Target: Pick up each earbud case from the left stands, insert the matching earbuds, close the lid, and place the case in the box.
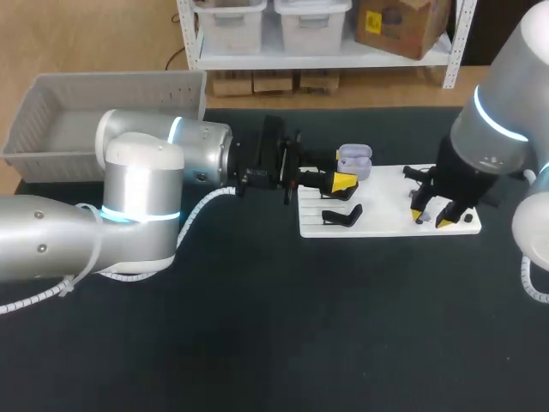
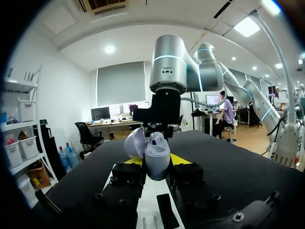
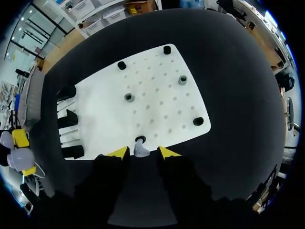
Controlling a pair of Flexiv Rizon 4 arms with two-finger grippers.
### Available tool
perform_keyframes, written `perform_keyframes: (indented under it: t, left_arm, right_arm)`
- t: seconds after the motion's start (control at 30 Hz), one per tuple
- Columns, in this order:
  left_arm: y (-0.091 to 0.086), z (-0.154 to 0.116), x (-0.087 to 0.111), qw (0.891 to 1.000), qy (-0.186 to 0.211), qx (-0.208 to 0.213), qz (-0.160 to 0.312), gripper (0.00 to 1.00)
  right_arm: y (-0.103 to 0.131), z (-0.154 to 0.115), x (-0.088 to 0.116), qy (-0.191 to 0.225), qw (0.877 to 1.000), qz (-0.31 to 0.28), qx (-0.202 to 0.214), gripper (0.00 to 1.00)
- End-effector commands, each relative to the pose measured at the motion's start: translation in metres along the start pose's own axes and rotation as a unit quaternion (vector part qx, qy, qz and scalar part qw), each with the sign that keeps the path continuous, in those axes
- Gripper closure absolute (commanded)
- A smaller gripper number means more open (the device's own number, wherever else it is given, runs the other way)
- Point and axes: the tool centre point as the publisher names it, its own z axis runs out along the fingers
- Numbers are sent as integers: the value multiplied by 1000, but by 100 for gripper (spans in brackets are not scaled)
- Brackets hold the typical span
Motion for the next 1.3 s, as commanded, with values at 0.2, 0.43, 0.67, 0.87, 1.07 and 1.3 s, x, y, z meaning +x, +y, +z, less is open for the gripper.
perform_keyframes:
  t: [0.2,0.43,0.67,0.87,1.07,1.3]
  left_arm:
    - [-2,0,0,1000,-1,-3,2,100]
    - [-2,0,0,1000,-1,-3,2,100]
    - [-2,0,0,1000,-1,-3,2,100]
    - [-2,0,0,1000,-1,-3,2,100]
    - [-2,0,0,1000,-1,-3,2,100]
    - [-2,0,0,1000,-1,-3,2,100]
  right_arm:
    - [0,5,-5,5,1000,1,-2,68]
    - [3,10,-5,12,1000,0,-2,74]
    - [4,10,-6,13,1000,-1,-2,100]
    - [9,-5,0,13,1000,-3,-1,100]
    - [17,-42,8,4,1000,-6,2,100]
    - [34,-100,20,3,1000,-20,10,100]
